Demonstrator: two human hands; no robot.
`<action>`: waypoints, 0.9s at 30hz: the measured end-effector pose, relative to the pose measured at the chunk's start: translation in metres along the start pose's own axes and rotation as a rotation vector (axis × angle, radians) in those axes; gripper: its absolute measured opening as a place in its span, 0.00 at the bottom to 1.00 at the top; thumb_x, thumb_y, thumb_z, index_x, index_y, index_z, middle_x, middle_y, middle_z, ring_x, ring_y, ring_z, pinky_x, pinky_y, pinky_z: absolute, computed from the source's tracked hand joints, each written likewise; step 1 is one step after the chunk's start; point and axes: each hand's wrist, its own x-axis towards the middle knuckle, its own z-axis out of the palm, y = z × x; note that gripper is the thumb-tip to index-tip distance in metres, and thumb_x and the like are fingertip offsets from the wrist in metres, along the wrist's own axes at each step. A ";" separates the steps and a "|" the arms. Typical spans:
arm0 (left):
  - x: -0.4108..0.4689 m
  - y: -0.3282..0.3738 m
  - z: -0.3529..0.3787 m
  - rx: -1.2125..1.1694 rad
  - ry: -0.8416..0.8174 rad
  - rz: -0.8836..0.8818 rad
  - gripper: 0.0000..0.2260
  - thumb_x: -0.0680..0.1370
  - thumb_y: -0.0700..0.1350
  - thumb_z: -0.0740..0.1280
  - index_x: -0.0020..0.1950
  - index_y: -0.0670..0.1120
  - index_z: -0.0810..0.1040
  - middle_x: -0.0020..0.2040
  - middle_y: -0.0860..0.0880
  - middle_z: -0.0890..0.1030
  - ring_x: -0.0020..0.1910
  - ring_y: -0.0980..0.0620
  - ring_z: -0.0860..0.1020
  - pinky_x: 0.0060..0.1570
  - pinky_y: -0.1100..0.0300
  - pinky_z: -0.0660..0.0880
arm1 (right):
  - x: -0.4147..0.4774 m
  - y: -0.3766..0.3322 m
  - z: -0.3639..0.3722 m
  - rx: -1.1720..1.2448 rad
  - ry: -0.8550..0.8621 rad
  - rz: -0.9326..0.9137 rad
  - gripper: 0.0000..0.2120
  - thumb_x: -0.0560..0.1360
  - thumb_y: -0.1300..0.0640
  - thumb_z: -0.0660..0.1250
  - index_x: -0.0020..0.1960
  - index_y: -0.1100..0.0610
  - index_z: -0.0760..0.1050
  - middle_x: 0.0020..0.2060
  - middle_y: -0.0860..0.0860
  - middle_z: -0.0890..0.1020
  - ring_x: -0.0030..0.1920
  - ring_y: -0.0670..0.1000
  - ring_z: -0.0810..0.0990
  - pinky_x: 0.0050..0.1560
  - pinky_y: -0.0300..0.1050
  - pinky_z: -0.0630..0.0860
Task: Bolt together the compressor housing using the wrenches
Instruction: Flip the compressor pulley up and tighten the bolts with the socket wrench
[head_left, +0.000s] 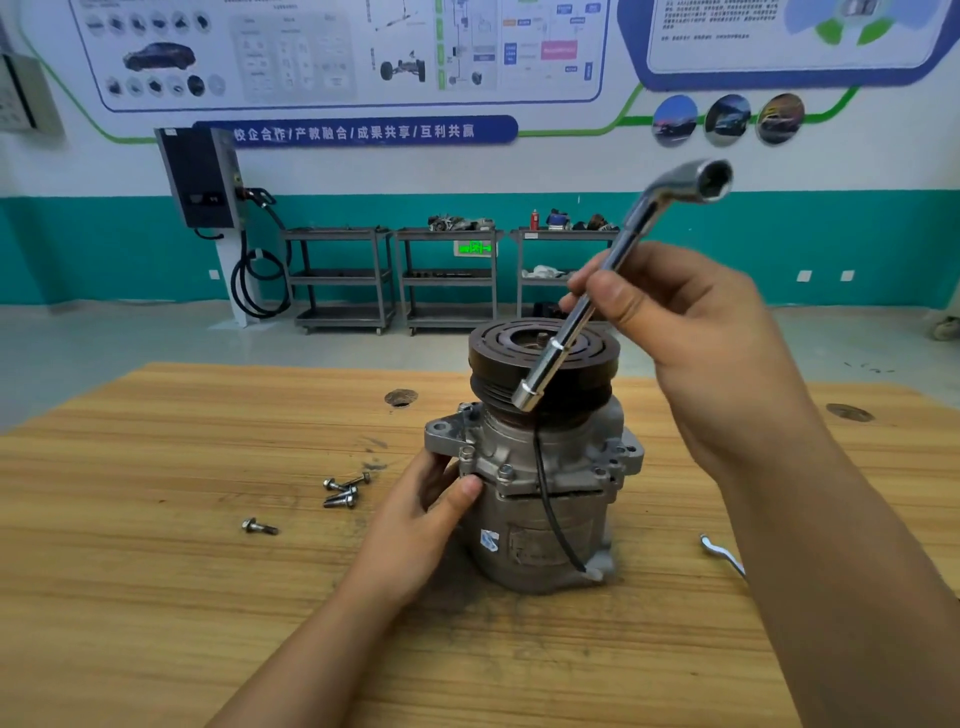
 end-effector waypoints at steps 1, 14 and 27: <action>0.002 -0.001 -0.001 0.004 0.022 -0.007 0.12 0.77 0.39 0.63 0.57 0.53 0.74 0.52 0.64 0.82 0.54 0.68 0.77 0.49 0.74 0.72 | 0.000 0.000 -0.002 0.004 0.005 0.000 0.07 0.74 0.59 0.67 0.42 0.48 0.79 0.36 0.41 0.83 0.43 0.41 0.82 0.48 0.31 0.75; 0.025 -0.010 -0.004 0.215 0.431 -0.088 0.10 0.77 0.41 0.67 0.40 0.56 0.79 0.38 0.61 0.82 0.39 0.66 0.79 0.39 0.69 0.73 | 0.001 0.017 -0.003 -0.103 -0.024 0.093 0.06 0.76 0.59 0.66 0.42 0.51 0.79 0.34 0.44 0.83 0.39 0.40 0.80 0.44 0.32 0.76; 0.015 -0.005 -0.086 1.240 0.484 -0.782 0.16 0.77 0.40 0.58 0.65 0.45 0.72 0.65 0.43 0.72 0.65 0.40 0.68 0.61 0.49 0.66 | -0.001 0.026 0.005 -0.124 -0.062 0.084 0.07 0.75 0.60 0.66 0.41 0.50 0.78 0.34 0.42 0.83 0.38 0.39 0.79 0.41 0.31 0.74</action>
